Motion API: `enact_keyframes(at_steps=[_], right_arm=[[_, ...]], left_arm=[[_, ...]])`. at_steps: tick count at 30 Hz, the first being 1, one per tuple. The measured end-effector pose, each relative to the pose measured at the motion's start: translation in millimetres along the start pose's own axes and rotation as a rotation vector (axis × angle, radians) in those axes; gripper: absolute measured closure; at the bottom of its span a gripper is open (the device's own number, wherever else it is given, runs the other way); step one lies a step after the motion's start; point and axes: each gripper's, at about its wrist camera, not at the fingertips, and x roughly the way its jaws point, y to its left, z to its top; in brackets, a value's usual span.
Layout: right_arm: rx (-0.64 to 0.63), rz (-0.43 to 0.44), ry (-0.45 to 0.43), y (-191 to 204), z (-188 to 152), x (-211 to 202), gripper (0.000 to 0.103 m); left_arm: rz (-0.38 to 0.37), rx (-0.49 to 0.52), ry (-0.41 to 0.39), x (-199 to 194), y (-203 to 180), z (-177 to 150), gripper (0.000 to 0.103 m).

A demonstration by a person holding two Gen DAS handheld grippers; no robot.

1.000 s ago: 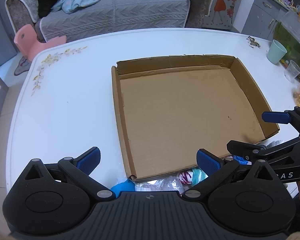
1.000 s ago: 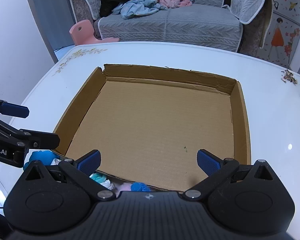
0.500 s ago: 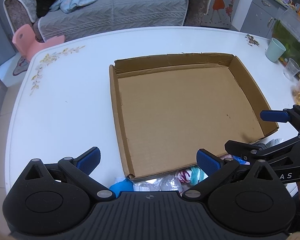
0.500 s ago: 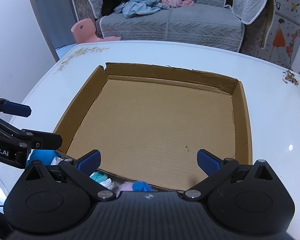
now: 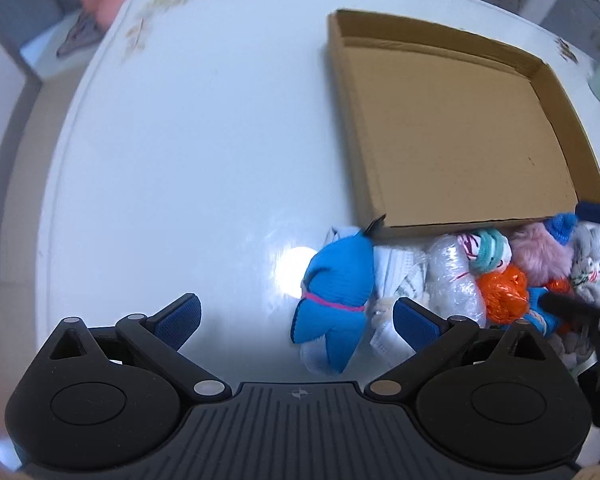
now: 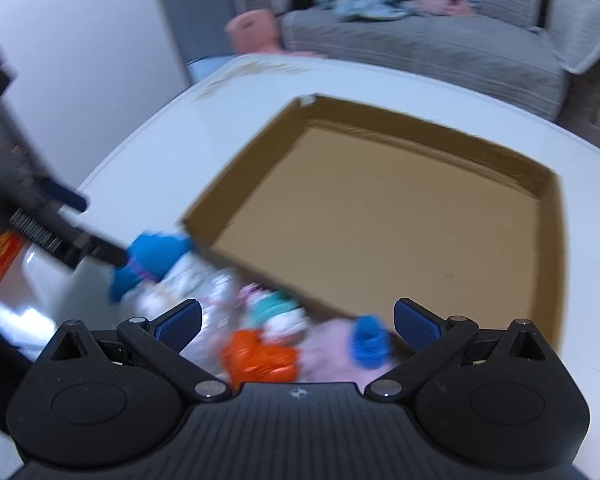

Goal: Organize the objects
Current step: 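Move both grippers toward the pile of soft items beside the cardboard tray, then grasp the blue knitted doll with the left gripper while the right grasps the pink pompom doll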

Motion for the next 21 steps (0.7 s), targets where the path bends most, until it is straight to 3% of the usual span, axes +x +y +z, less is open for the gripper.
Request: enact_keyframes(at_steps=[4,8,14,21], right_arm=[[-0.023,0.004,0.009,7,-1,3,0.004],[0.054,-0.005,0.016,-9,-3,2,0.009],[0.071,-0.052,0.018,-15,-6,5,0.017],[0.118,-0.08,0.083,-25,-11,20,0.042]], left_arm=[[0.006,-0.004,-0.001,9,-3,7,0.001],[0.012,0.013,0.011,22,-12,9,0.001],[0.067,0.03,0.018,37,-15,7,0.001],[0.072,0.028,-0.007,42,-13,7,0.004]])
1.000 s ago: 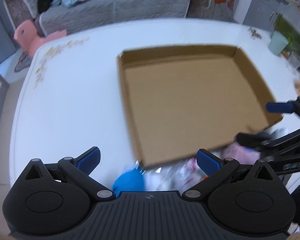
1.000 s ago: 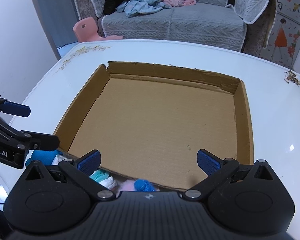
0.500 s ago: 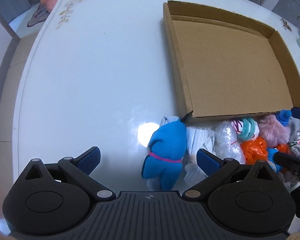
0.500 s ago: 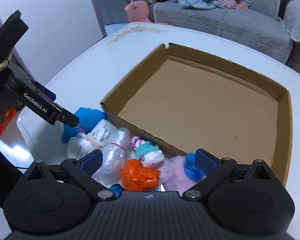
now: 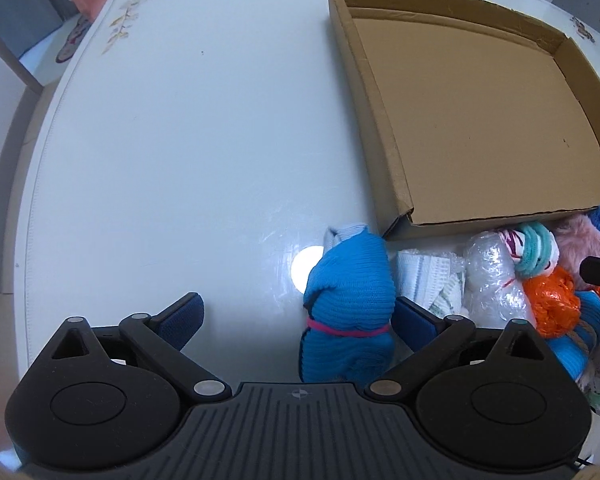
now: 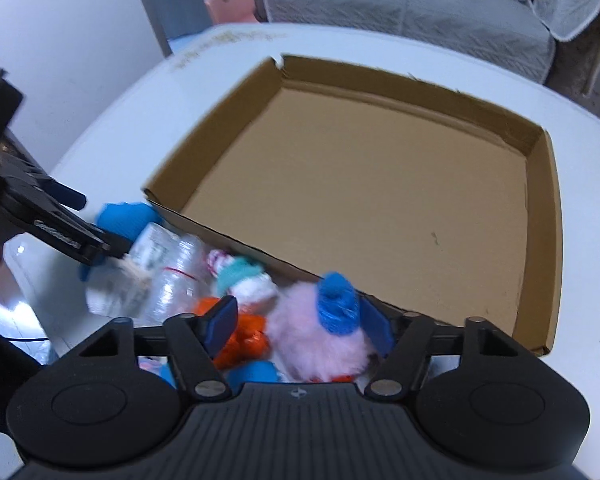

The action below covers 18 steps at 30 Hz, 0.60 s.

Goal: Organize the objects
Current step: 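Grasp the blue knitted doll with the left gripper while the right grasps the pink pompom doll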

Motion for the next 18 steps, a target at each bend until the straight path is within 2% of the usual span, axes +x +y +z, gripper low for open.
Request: enact_keyframes(at_steps=[7,10,13,16,18], right_arm=[[0.012,-0.002,0.033,1,-1,12,0.05],[0.007,-0.027,0.053,1,-2,20,0.055],[0.032,-0.041,0.068,-2,-1,22,0.066],[0.04,-0.031,0.063,-3,-1,20,0.07],[0.038,-0.02,0.057,-3,-1,17,0.072]], left_arm=[[0.029,0.03,0.023,13,-6,-2,0.003],[0.009,0.009,0.017,13,-4,-2,0.005],[-0.015,-0.01,0.006,10,-2,-2,0.012],[-0.017,0.001,-0.011,5,-4,0,0.025],[-0.023,0.015,-0.025,1,-6,2,0.041]])
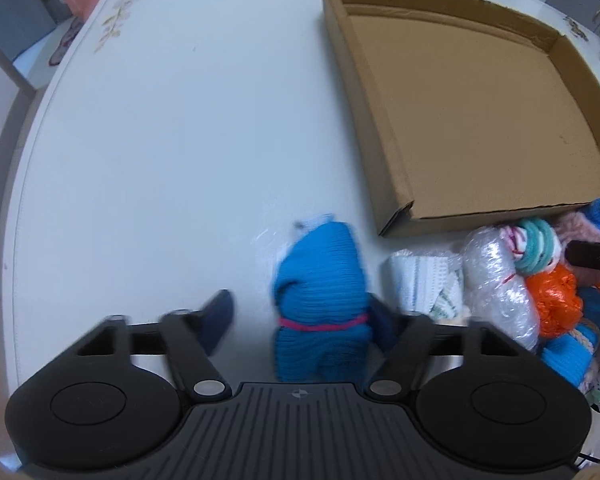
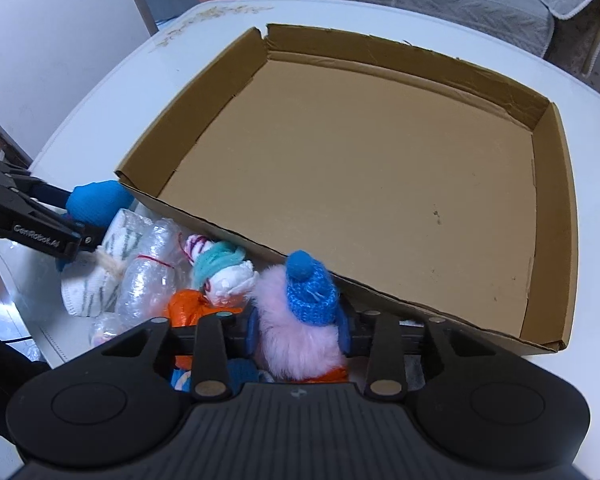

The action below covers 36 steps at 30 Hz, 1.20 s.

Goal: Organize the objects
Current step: 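Grasp the blue knitted doll with the left gripper while the right grasps the pink pompom doll, then carry the blue doll and pink pompom doll with both grippers into the tray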

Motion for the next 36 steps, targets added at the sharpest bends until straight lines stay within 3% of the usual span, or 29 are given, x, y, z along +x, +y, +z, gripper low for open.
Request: enact_keyframes(at_steps=[1,6,11,14,15,17,23,25,29,36], right_arm=[[-0.002,0.006,-0.002,0,0,-1,0.072],[-0.013,0.026,-0.018,2,2,-8,0.073],[-0.001,0.028,-0.048,0,1,-22,0.074],[-0.011,0.033,-0.084,1,3,-33,0.074],[0.165,-0.108,-0.095,-1,5,-38,0.074],[0.161,-0.114,-0.138,-3,9,-49,0.074],[0.255,-0.113,-0.309,-25,23,-92,0.074],[0.306,-0.108,-0.373,-38,32,-103,0.074],[0.372,-0.072,-0.438,-67,60,-96,0.074],[0.434,-0.036,-0.419,-92,86,-56,0.073]], left_arm=[[-0.005,0.003,-0.004,-2,0,1,0.053],[-0.002,-0.017,-0.01,7,11,2,0.054],[0.021,-0.047,-0.051,-9,18,12,0.054],[0.038,-0.043,-0.119,-28,18,20,0.055],[0.025,-0.051,-0.151,-36,17,25,0.055],[0.008,-0.043,-0.219,-53,3,15,0.054],[-0.068,0.013,-0.373,-96,-18,43,0.054],[-0.088,0.045,-0.401,-96,-35,75,0.054],[-0.14,0.045,-0.401,-77,-50,91,0.054],[-0.14,0.015,-0.35,-20,-49,112,0.054]])
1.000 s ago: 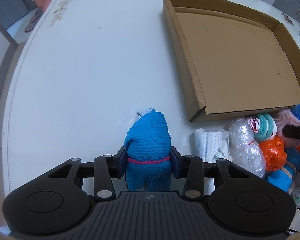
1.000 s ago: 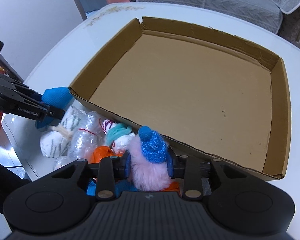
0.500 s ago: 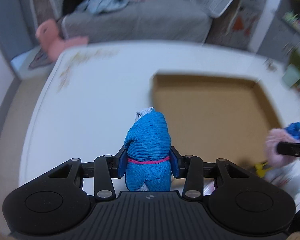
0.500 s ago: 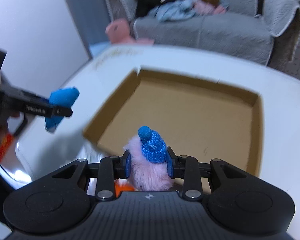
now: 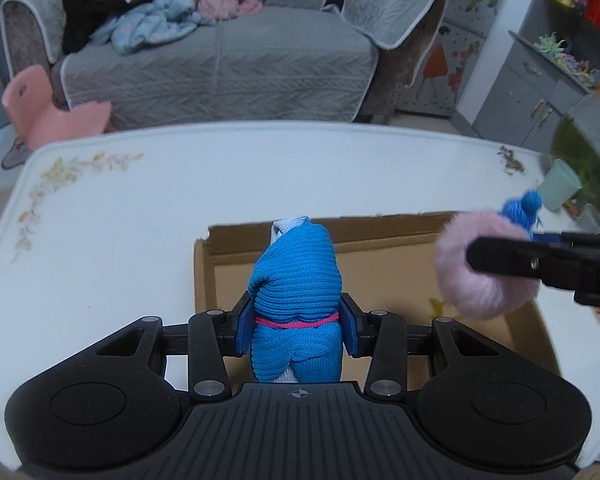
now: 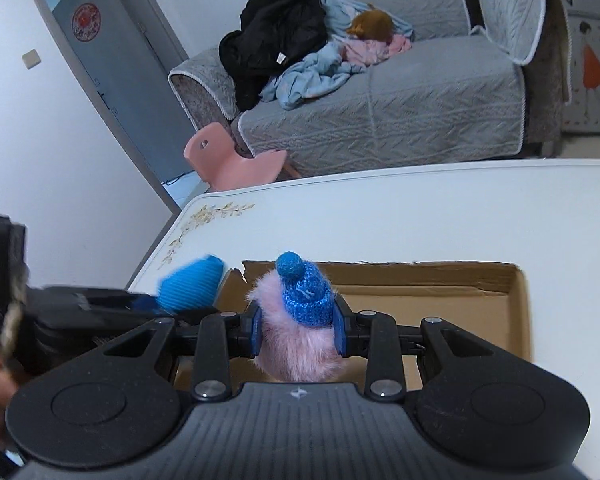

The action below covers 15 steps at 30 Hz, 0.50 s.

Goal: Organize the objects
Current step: 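Carry the blue doll and pink pompom doll with both grippers into the tray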

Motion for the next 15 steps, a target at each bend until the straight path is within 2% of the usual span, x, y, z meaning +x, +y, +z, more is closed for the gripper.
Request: enact_keyframes(at_steps=[7,15], right_arm=[[0.029,0.0,0.048,2,-3,32,0.074],[0.014,-0.048,0.159,8,-1,72,0.073]], left_arm=[[0.092,0.024,-0.01,18,3,-4,0.054],[0.12,0.045,-0.003,32,7,-8,0.054]])
